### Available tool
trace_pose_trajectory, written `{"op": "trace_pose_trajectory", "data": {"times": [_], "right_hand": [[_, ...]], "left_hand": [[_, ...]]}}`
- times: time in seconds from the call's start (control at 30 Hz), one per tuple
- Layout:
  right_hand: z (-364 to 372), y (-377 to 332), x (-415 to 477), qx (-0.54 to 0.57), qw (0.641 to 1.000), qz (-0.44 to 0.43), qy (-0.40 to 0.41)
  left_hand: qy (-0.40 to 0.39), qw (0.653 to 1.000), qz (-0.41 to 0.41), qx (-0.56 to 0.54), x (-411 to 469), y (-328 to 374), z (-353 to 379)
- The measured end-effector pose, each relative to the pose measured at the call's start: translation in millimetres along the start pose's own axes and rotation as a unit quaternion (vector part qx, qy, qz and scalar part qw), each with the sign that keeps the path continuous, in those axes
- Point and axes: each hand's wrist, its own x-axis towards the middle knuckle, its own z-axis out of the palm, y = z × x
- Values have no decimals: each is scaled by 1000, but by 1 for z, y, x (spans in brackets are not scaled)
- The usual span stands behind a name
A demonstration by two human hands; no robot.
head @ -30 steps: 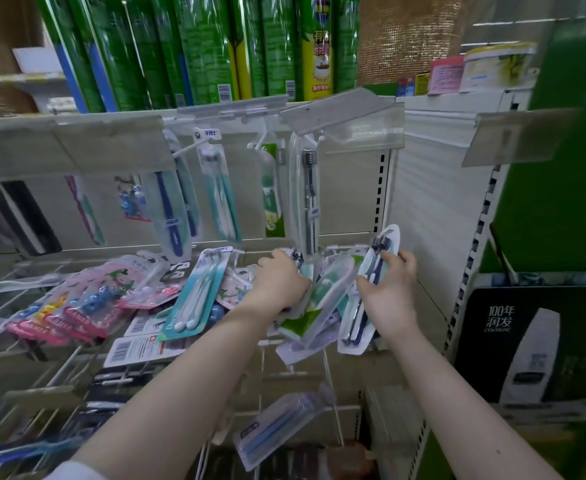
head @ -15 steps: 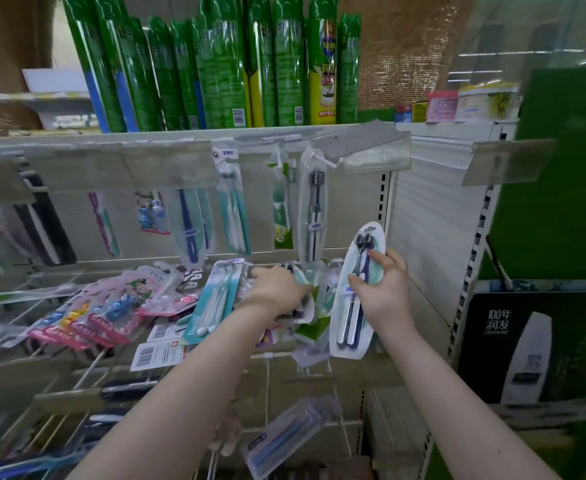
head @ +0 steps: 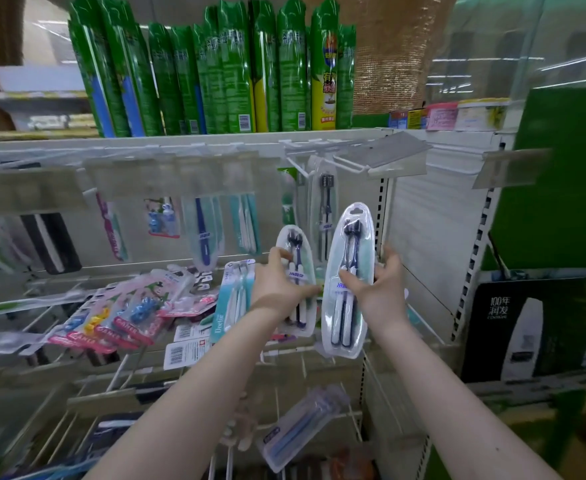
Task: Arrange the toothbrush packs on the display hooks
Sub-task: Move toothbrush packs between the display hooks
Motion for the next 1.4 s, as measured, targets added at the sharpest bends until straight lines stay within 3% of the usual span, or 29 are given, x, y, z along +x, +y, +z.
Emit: {"op": "trace_pose_trajectory", "data": {"times": [0.23,0.37,0.63,1.4], "right_hand": [[1,-13,-17,3,1000,17,6],[3,-20,-20,24,1000,12,9],[3,-37,-15,25,1000,8,11],[-34,-47,-4,47,995,-80,-38]], "left_hand": [[30,979,-27,-197,-11,-6,-6],[40,968,-38,-244,-17,-5,-13],[68,967,-15,-245,-13,7,-28],[116,962,-54,-241,-19,49,-8]]}}
